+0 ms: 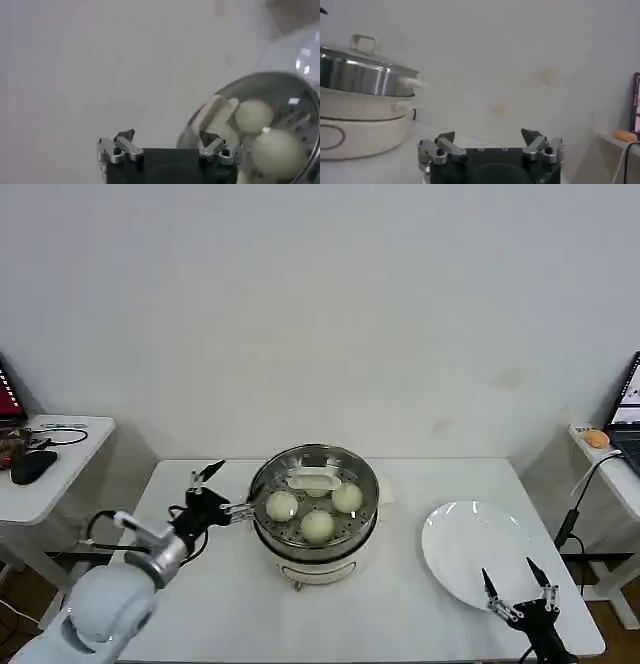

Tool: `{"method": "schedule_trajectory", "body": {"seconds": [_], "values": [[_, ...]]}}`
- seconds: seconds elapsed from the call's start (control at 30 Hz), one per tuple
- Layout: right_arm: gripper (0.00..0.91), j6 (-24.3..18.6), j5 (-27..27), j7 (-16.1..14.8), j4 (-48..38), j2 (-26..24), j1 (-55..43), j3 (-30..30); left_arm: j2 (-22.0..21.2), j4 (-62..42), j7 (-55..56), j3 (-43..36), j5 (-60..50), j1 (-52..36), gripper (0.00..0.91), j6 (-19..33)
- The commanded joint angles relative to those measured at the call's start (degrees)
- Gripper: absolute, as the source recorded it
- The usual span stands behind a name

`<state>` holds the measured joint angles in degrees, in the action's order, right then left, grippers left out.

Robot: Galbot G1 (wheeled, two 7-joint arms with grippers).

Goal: Take steamed baozi put them in steamer then cover it.

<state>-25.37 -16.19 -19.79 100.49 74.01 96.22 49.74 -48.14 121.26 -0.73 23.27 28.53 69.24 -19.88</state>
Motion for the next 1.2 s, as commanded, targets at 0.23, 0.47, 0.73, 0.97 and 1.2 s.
{"method": "schedule_trajectory", "body": {"seconds": [0.23,0.47,0.73,0.97,1.2], "values": [[0.907,6.2,-5.9,3.7,2.2,-0.9,1.1,-1.1,-5.8,-10.3,-0.6,12.5,13.8,19.6,0.907,23.8],[0.907,4.8,-6.0,3.6,1.9,-2.2,2.5,-1.4,-5.5,-12.7,-1.6,10.1,10.4,23.5,0.907,32.3],[0.907,3.9,-7.9,2.7,1.3,-2.3,2.9,-2.5,-6.2,-12.6,-1.9,8.2,9.8,25.8,0.907,36.4],[0.907,3.9,-8.4,2.0,-0.1,-2.2,2.4,-2.9,-7.0,-12.7,-1.8,7.2,9.9,27.0,0.907,37.9],[0.907,3.7,-8.1,2.6,0.2,-2.1,2.3,-2.8,-7.1,-12.9,-1.6,7.0,10.0,26.6,0.907,38.0]]}}
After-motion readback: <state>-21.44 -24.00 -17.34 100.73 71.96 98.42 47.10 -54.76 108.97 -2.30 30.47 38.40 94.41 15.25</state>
